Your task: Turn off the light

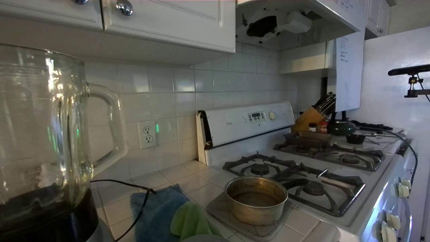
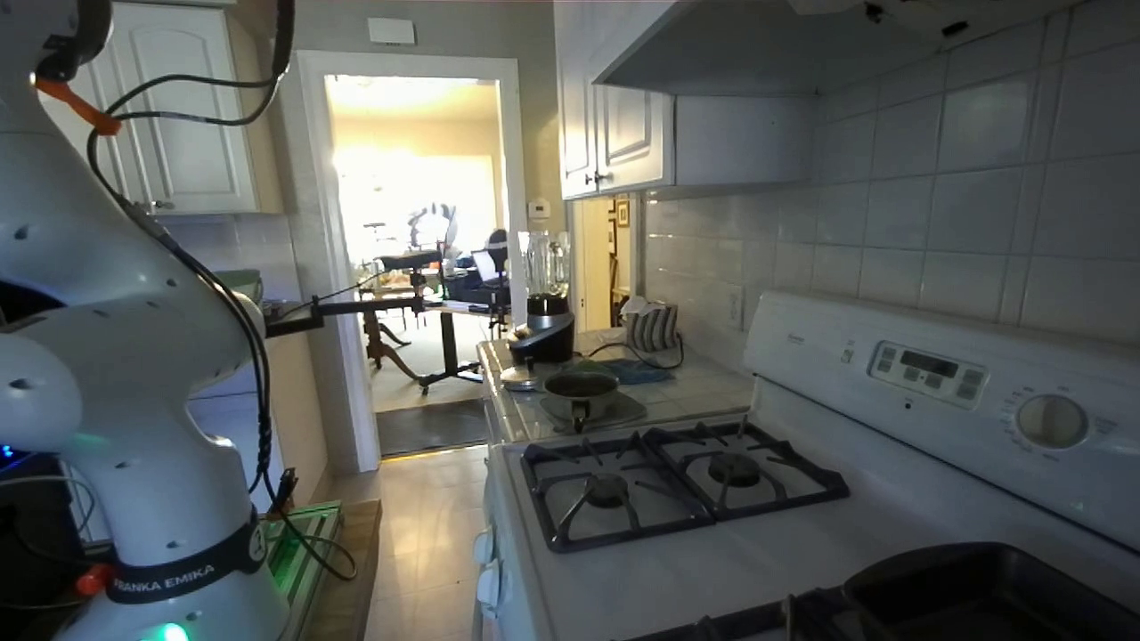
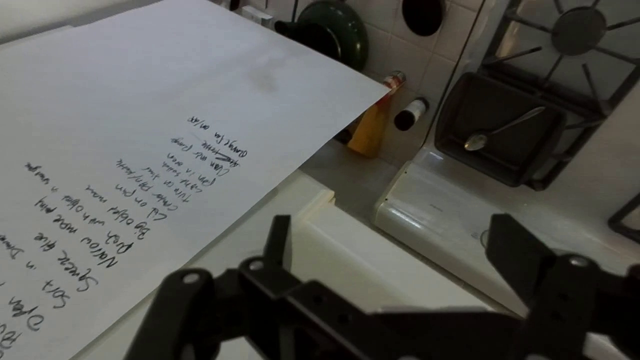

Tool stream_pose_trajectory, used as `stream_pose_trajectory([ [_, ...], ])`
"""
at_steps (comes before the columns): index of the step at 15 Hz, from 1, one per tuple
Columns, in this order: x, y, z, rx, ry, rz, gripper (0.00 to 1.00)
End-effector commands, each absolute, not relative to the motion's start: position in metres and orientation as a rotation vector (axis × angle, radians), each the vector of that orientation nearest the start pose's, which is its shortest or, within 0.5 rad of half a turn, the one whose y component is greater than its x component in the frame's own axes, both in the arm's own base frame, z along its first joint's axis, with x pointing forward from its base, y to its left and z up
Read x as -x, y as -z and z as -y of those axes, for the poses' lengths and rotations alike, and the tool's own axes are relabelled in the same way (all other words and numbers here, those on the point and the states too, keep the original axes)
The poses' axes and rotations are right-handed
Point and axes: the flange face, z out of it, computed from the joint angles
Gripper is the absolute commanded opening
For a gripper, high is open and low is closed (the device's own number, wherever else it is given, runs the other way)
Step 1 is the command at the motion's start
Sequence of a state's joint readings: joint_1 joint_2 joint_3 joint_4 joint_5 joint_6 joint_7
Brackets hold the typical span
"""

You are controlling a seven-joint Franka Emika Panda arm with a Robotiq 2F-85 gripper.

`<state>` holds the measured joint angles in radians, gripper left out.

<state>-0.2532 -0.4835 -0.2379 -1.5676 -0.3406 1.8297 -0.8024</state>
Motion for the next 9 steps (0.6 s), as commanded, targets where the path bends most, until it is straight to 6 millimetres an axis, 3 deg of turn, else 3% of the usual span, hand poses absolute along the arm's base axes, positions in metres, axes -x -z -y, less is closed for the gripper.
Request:
stream_pose_trajectory([
  [1,-0.277,-0.861,0.243,-2.550,-0.578,-0.231,1.00],
  [9,-0.285,-0.829,0.234,-2.748,-0.580,0.014,1.00],
])
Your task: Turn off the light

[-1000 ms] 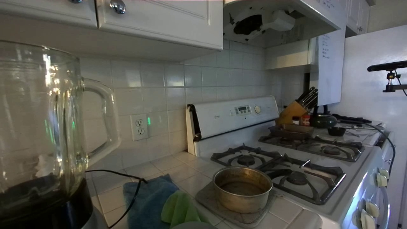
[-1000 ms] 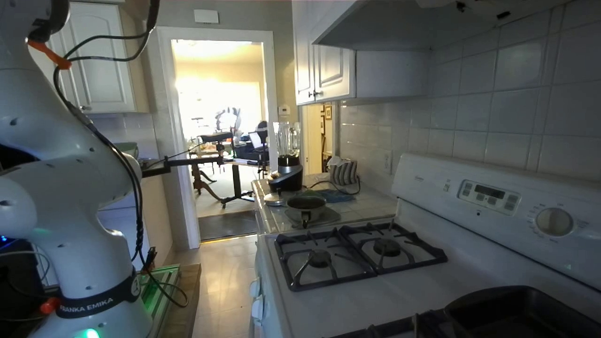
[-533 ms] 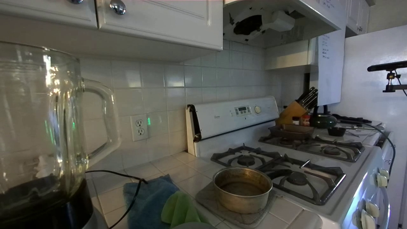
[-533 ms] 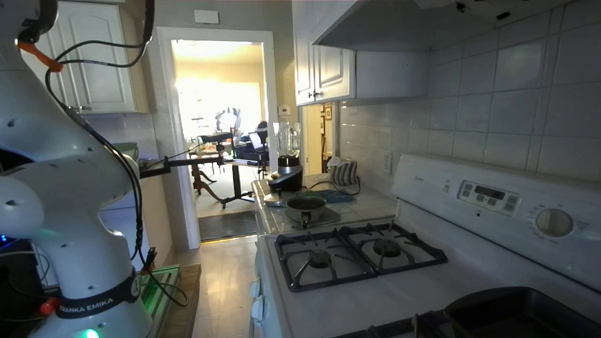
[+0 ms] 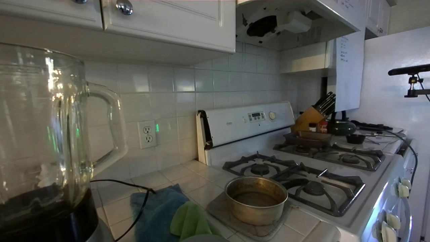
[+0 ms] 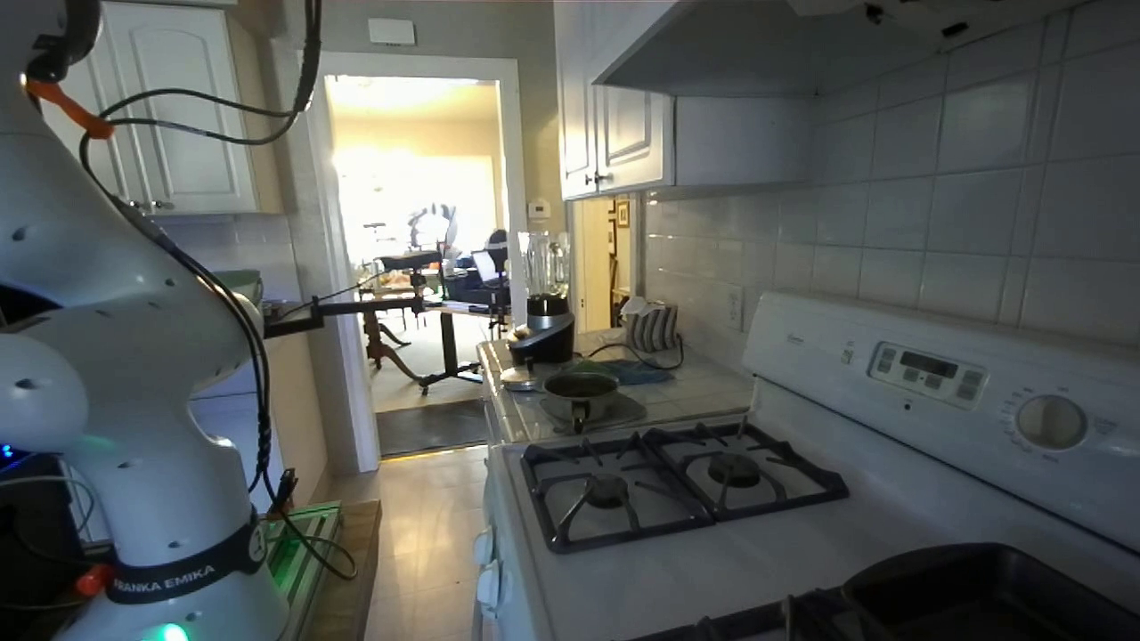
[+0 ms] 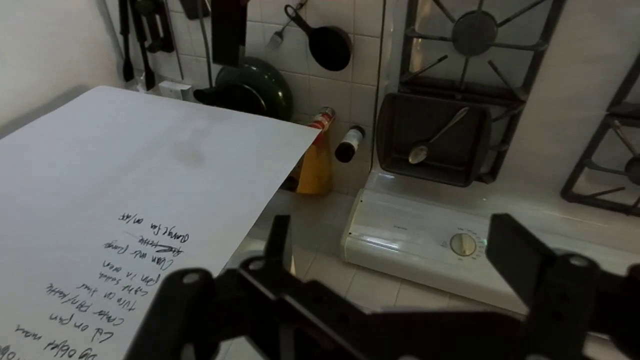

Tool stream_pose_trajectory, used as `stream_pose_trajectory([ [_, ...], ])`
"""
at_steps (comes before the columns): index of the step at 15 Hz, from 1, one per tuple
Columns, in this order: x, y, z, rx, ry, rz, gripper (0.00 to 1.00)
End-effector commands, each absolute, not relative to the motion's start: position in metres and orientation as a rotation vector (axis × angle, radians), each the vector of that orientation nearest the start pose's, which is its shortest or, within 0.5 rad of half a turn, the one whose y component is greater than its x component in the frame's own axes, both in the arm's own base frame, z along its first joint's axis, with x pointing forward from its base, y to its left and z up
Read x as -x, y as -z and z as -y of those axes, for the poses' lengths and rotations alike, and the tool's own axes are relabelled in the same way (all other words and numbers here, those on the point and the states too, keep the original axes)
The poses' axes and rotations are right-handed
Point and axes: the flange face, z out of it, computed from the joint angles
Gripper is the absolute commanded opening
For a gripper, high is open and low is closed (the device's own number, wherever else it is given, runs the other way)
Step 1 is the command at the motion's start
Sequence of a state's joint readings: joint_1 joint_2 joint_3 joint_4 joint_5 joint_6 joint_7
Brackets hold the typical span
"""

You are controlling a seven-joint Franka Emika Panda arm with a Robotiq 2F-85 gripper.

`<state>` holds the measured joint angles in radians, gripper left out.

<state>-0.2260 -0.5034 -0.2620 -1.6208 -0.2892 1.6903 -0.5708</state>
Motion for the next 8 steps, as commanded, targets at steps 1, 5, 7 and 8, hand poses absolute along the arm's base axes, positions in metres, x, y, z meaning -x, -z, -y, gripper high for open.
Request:
stream_pose_trajectory([
  [1,-0.287,-0.824,0.231,3.378,0.702,-0.034,1.00],
  [5,-0.301,-0.802,0.228,3.360,0.712,-0.132,1.00],
  [7,-0.305,-0.789,0.226,3.351,0.672,-0.147,1.00],
  [8,-0.307,-0.782,0.225,3.345,0.653,-0.149,1.00],
])
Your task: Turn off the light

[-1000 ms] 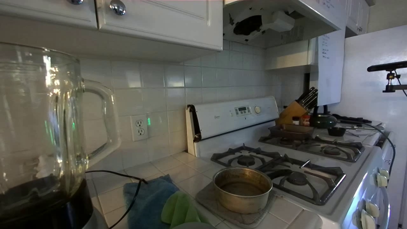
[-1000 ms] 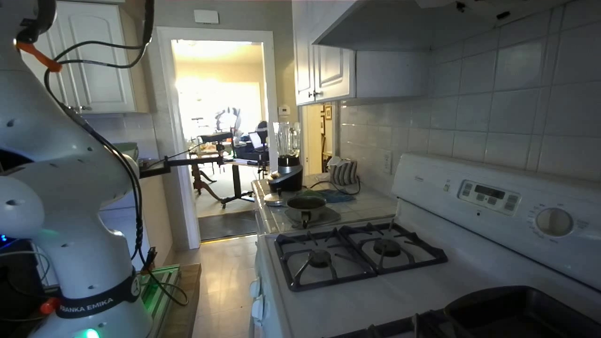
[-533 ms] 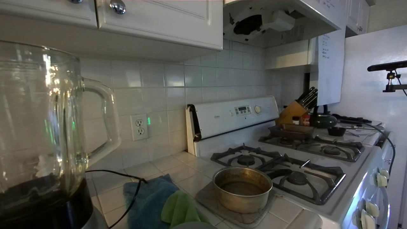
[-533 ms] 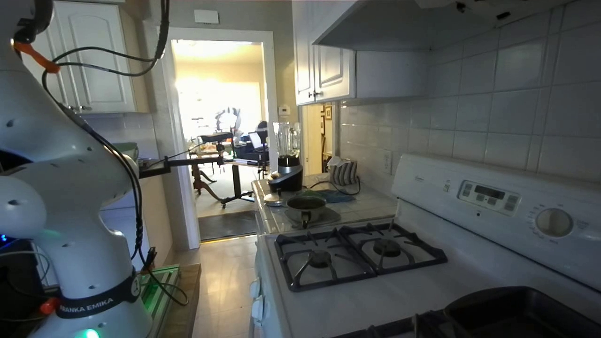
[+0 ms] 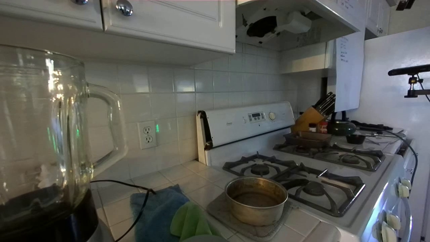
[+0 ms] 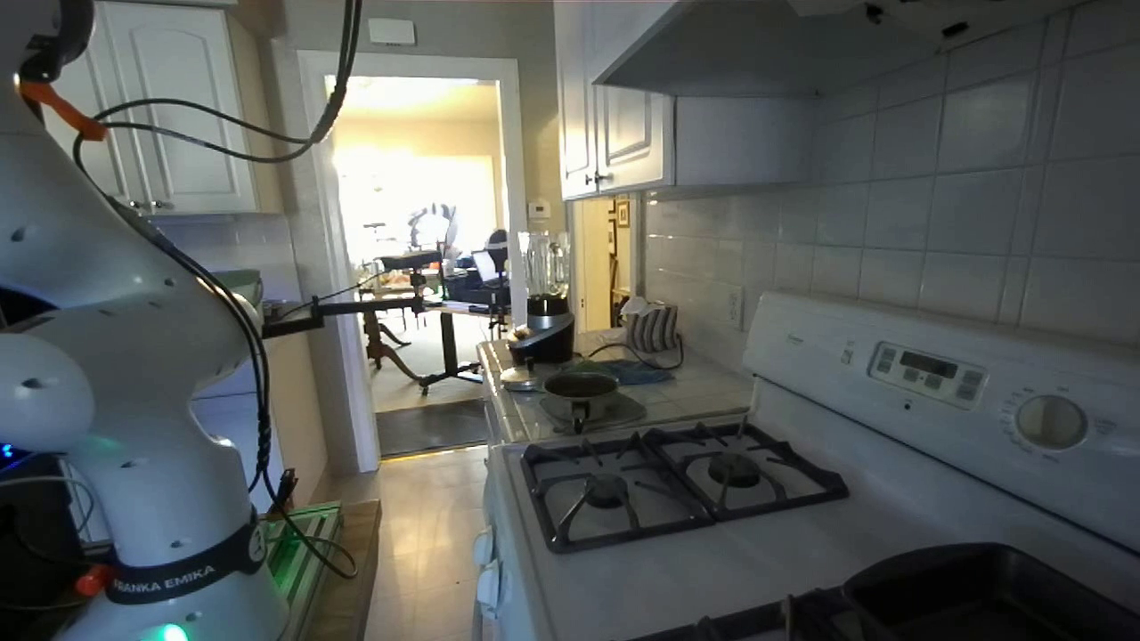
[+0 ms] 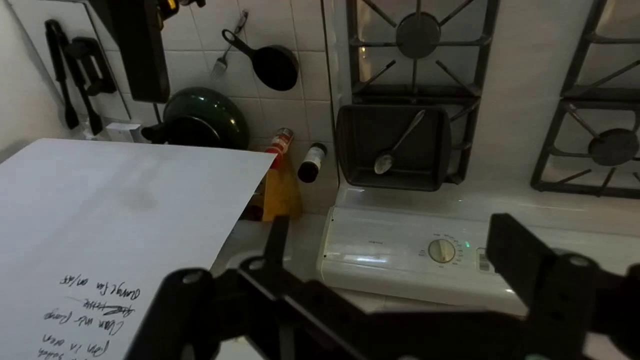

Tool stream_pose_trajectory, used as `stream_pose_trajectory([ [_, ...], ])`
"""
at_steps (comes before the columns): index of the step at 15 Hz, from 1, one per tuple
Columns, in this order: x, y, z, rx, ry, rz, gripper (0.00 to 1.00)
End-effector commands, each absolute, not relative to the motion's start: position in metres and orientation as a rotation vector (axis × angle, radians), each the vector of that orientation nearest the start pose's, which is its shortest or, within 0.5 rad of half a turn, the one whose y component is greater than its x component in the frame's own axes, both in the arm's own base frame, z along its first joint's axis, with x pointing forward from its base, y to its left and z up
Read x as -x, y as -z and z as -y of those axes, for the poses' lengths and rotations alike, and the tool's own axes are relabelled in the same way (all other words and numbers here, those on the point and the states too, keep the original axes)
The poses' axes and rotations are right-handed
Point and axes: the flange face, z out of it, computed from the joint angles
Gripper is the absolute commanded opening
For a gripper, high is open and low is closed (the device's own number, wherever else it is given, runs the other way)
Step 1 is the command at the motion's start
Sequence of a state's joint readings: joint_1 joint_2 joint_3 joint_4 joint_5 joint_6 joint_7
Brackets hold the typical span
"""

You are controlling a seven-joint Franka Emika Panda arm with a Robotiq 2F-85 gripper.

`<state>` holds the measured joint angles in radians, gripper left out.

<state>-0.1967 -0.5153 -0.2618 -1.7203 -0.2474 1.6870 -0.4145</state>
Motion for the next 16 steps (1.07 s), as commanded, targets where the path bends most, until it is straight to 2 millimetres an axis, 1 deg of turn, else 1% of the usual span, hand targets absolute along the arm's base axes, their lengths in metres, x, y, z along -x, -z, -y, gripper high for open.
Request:
stream_pose_trajectory([
  [1,-0.309,-0.775,0.223,3.342,0.634,-0.144,1.00],
  [4,-0.320,-0.756,0.217,3.355,0.585,-0.160,1.00],
  [6,-0.328,-0.745,0.214,3.368,0.587,-0.165,1.00],
  [8,-0.335,-0.733,0.210,3.348,0.555,-0.170,1.00],
  [11,-0.339,-0.719,0.205,3.339,0.508,-0.194,1.00],
  [16,-0.339,-0.699,0.199,3.304,0.439,-0.234,1.00],
])
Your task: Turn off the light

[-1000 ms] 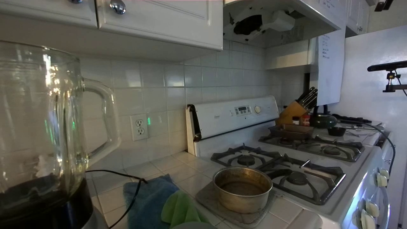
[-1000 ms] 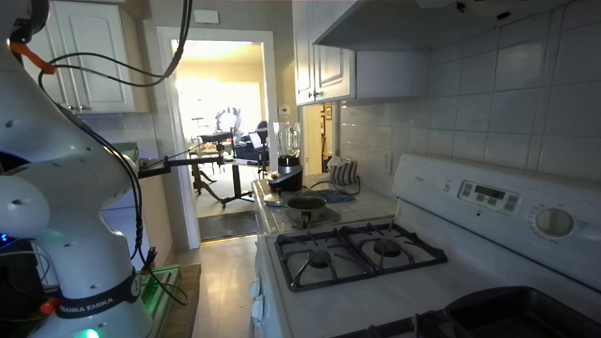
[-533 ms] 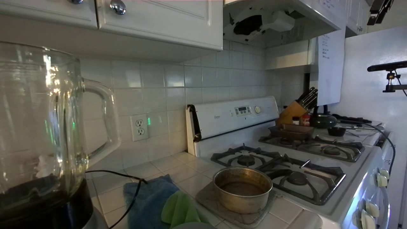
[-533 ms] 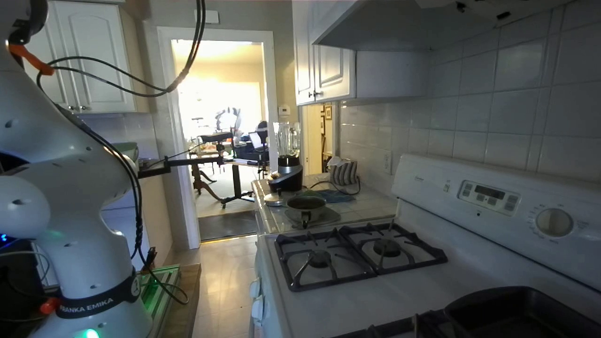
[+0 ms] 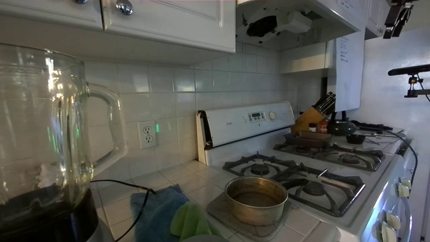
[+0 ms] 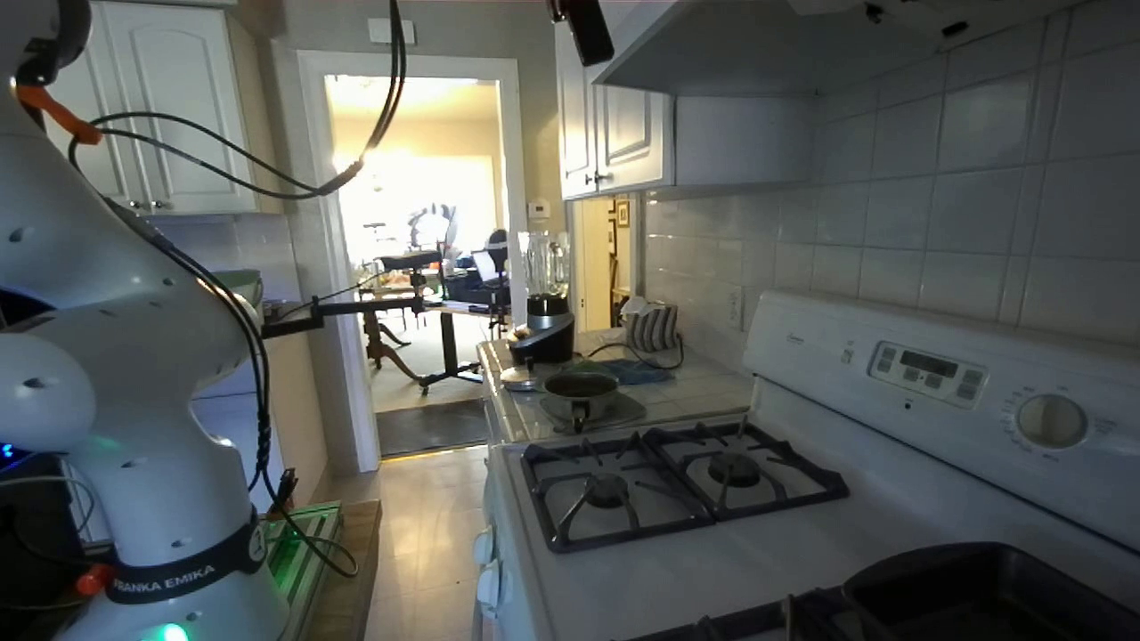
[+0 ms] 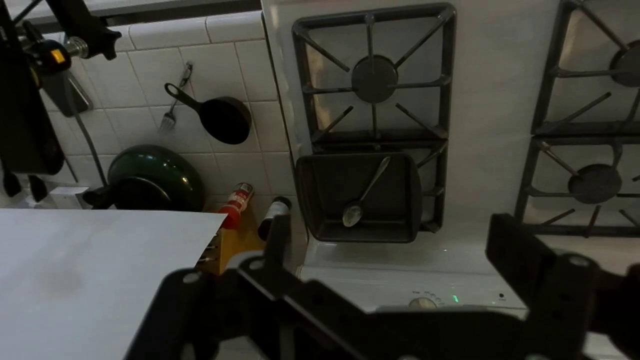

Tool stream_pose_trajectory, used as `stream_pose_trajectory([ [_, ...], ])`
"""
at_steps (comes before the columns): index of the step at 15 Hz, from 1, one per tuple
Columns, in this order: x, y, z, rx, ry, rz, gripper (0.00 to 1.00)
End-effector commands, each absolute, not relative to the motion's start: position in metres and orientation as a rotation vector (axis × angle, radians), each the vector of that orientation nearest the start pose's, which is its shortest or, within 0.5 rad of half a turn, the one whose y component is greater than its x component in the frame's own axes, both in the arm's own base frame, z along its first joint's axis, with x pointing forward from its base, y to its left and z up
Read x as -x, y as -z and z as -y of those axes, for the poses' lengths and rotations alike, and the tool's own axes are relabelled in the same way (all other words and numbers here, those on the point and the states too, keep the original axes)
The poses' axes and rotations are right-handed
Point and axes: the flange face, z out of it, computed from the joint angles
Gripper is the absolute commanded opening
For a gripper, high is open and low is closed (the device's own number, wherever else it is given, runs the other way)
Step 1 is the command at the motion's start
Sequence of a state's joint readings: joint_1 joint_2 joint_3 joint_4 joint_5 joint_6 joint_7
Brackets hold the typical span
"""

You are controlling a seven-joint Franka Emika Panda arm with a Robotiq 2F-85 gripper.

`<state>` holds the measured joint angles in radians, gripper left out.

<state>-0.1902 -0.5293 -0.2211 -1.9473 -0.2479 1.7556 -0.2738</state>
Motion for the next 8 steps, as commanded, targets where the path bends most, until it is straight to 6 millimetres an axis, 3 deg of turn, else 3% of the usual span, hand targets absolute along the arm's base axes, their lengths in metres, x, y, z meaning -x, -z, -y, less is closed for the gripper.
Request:
stream_pose_trajectory([
  [1,-0.339,-0.694,0.197,3.292,0.425,-0.231,1.00],
  [8,-0.350,-0.654,0.184,3.192,0.347,-0.168,1.00],
])
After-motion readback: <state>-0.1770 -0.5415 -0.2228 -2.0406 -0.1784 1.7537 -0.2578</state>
